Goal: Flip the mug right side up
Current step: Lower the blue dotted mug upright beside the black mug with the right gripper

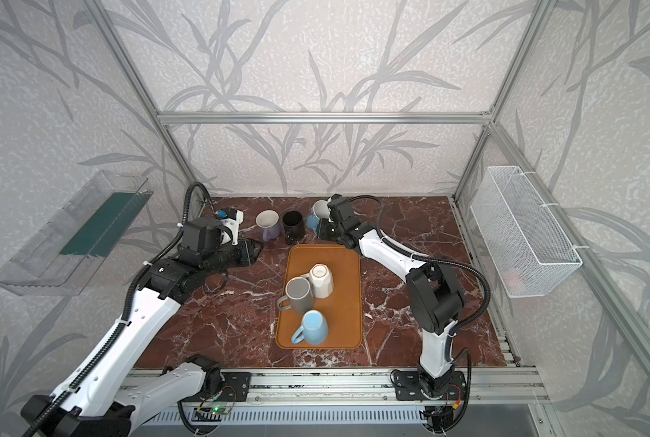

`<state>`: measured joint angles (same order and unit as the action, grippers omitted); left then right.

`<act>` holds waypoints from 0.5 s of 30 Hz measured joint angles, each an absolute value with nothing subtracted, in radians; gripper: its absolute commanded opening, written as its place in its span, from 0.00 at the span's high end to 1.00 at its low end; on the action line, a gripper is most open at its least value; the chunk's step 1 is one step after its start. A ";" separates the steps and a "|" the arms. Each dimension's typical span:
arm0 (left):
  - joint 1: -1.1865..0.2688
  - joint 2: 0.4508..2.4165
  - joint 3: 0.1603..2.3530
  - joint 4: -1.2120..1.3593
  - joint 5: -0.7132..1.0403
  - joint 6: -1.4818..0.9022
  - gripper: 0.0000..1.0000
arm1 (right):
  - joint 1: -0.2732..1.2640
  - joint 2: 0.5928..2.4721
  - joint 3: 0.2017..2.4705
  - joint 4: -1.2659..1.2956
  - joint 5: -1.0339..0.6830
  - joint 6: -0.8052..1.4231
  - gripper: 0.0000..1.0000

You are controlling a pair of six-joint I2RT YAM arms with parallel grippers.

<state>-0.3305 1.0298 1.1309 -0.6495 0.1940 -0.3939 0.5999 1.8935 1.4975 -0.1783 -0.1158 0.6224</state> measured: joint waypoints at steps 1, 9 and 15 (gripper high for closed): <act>-0.331 1.026 1.131 -0.653 0.196 -0.394 0.65 | 0.605 1.903 1.513 -0.198 -0.105 0.614 1.00; -0.325 0.984 1.131 -0.678 0.212 -0.393 0.65 | 0.630 2.004 1.688 -0.341 -0.029 0.561 1.00; -0.325 0.972 1.131 -0.685 0.216 -0.393 0.65 | 0.641 2.070 1.784 -0.430 0.026 0.539 1.00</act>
<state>-0.3248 0.9722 1.1309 -0.6853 0.2161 -0.3927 0.6411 2.0701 1.7844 -0.4297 0.0261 0.5388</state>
